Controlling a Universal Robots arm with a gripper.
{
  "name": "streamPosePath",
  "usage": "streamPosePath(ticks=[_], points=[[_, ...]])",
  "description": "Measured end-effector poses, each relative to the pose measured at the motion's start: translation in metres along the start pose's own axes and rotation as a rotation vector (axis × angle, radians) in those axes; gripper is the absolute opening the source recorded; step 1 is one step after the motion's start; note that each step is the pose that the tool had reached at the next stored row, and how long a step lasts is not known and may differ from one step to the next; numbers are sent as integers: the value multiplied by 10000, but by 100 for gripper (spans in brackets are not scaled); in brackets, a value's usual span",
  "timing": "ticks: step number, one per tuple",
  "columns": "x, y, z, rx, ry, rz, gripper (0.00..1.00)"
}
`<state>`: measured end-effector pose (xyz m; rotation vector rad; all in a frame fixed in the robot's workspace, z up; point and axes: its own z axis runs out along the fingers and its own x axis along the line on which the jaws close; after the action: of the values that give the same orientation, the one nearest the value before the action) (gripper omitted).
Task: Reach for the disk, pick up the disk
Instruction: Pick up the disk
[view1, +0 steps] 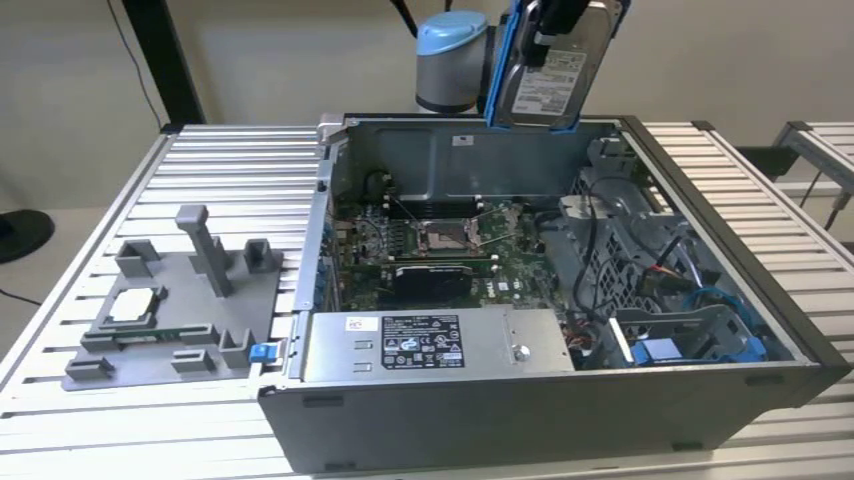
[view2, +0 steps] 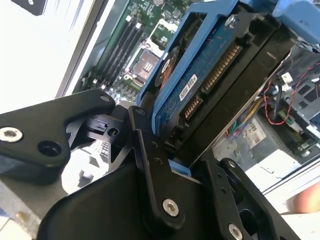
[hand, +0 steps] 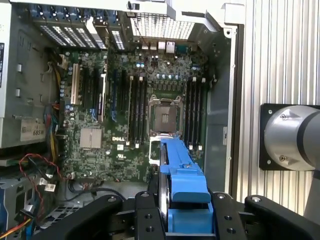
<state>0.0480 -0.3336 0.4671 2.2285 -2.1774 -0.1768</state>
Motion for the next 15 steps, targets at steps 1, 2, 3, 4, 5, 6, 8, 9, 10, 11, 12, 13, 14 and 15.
streamPosePath(ticks=[1,2,3,4,5,6,8,9,10,11,12,13,14,15], points=[[0,-23,-2,-4,-4,0,0],[1,-44,-4,-9,-7,0,0],[1,-66,-7,-12,-9,-2,0],[2,-88,-9,-16,-12,-3,0],[2,-109,-11,-20,-16,-3,0],[3,-130,-13,-23,-18,-3,0],[3,-172,-17,-30,-24,-6,0],[4,-193,-19,-34,-27,-5,0],[4,-214,-21,-37,-31,-6,0],[5,-236,-23,-40,-33,-6,0],[5,-254,-24,-43,-36,-7,0],[5,-272,-26,-45,-38,-9,0],[6,-285,-27,-47,-41,-10,0],[5,-287,-27,-47,-41,-15,0]])
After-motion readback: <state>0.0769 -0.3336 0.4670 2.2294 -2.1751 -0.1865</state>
